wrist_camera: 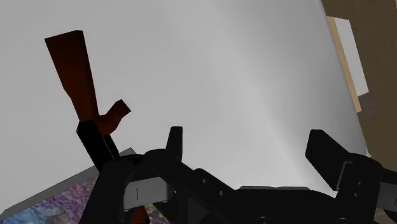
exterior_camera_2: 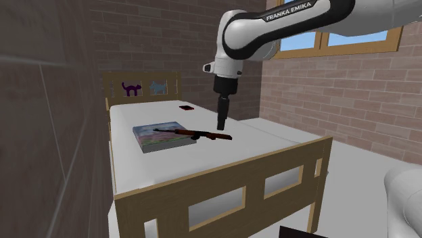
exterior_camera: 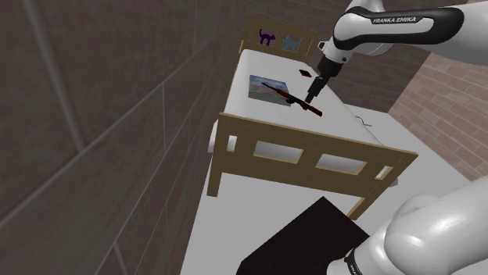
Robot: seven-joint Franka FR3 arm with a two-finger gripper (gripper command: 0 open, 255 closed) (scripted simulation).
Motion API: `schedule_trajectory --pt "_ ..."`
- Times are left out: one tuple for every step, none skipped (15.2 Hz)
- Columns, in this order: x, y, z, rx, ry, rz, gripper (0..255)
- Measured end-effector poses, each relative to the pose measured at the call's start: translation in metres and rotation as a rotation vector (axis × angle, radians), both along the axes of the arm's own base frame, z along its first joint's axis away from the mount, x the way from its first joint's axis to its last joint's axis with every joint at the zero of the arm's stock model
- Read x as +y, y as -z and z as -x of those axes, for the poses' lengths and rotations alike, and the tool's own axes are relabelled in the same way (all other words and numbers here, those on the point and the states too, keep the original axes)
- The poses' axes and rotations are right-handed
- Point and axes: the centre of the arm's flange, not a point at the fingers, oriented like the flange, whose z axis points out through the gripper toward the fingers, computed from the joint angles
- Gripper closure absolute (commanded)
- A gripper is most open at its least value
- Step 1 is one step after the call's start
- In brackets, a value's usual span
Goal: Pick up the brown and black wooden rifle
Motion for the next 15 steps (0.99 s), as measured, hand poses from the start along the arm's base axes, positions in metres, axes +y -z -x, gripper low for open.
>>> schedule_trajectory --pt "-0.008 0.003 -0.009 0.000 -0.007 0.001 0" --pt "-0.018 0.007 -0.015 0.002 -0.013 0.003 0" --pt "-0.029 0.010 -0.024 0.002 -0.019 0.004 0" --pt "-0.038 0.011 -0.032 0.002 -0.026 0.005 0" --pt "-0.048 0.014 -0.041 0.002 -0.031 0.006 0" --pt "-0.058 0.018 -0.048 0.003 -0.038 0.008 0" --pt "-0.069 0.022 -0.058 0.003 -0.044 0.010 0" --pt "-0.078 0.024 -0.067 0.004 -0.050 0.011 0" --pt "-0.087 0.029 -0.075 0.005 -0.057 0.013 0" --pt "-0.098 0.032 -0.080 0.006 -0.062 0.014 0" --pt "-0.107 0.035 -0.090 0.006 -0.068 0.016 0" --pt "-0.114 0.036 -0.098 0.007 -0.075 0.017 0" --pt "-0.120 0.039 -0.103 0.007 -0.079 0.018 0" --pt "-0.122 0.043 -0.107 0.007 -0.081 0.018 0" --pt "-0.124 0.047 -0.109 0.007 -0.083 0.018 0"
